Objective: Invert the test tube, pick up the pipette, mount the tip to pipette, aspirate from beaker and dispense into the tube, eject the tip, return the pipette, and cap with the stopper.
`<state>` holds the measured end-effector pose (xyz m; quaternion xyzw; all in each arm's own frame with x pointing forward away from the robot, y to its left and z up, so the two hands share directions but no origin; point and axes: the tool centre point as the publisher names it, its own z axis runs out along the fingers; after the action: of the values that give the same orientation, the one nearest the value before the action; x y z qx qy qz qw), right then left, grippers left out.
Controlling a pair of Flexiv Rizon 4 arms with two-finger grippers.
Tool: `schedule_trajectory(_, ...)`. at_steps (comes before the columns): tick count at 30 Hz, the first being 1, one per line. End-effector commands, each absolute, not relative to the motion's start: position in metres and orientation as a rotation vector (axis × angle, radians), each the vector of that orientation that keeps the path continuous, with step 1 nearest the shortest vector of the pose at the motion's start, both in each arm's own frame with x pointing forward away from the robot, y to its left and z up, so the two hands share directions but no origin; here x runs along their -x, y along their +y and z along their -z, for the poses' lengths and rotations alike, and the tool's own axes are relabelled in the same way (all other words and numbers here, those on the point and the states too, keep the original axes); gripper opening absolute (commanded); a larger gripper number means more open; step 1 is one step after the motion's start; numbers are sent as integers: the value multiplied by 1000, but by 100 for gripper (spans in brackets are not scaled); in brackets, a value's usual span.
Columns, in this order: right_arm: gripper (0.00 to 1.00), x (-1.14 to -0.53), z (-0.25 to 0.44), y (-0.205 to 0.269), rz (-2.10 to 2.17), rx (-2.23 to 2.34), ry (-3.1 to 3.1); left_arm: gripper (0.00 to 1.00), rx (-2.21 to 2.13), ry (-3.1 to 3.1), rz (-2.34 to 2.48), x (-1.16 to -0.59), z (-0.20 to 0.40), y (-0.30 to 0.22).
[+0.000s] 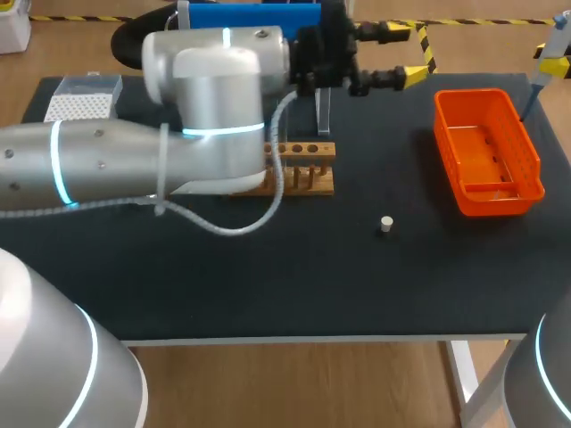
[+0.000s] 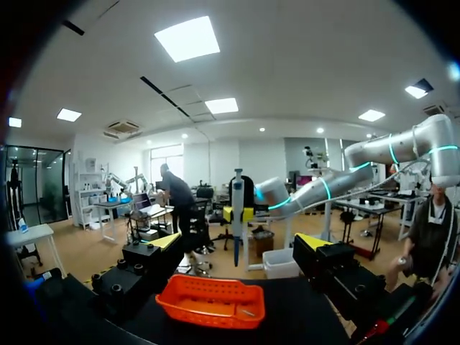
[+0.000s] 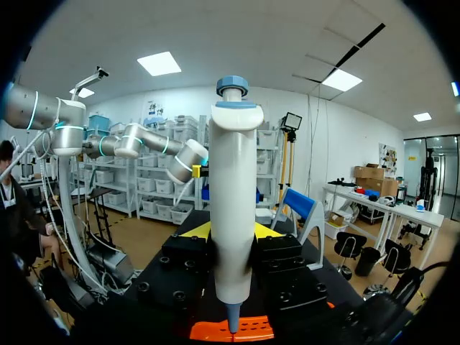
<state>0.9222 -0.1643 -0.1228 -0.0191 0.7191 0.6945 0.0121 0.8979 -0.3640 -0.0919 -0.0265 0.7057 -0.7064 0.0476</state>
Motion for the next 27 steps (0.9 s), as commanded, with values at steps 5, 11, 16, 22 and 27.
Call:
schedule_trajectory(5,0,-922,122,-165,-2163,61,2246,100,98,2165,2142,-886,100,-271)
schedule_trajectory(11,0,-922,122,-165,-2163,61,2246,100,120,2172,2128,-885,105,-244)
schedule_trajectory(16,0,-922,122,-165,-2163,61,2246,100,130,2177,2123,-885,107,-231)
schedule_trajectory(22,0,-922,122,-165,-2163,61,2246,100,146,2172,2131,-884,111,-224)
schedule_trajectory(27,0,-922,122,-165,-2163,61,2246,100,140,2181,2135,-882,112,-223)
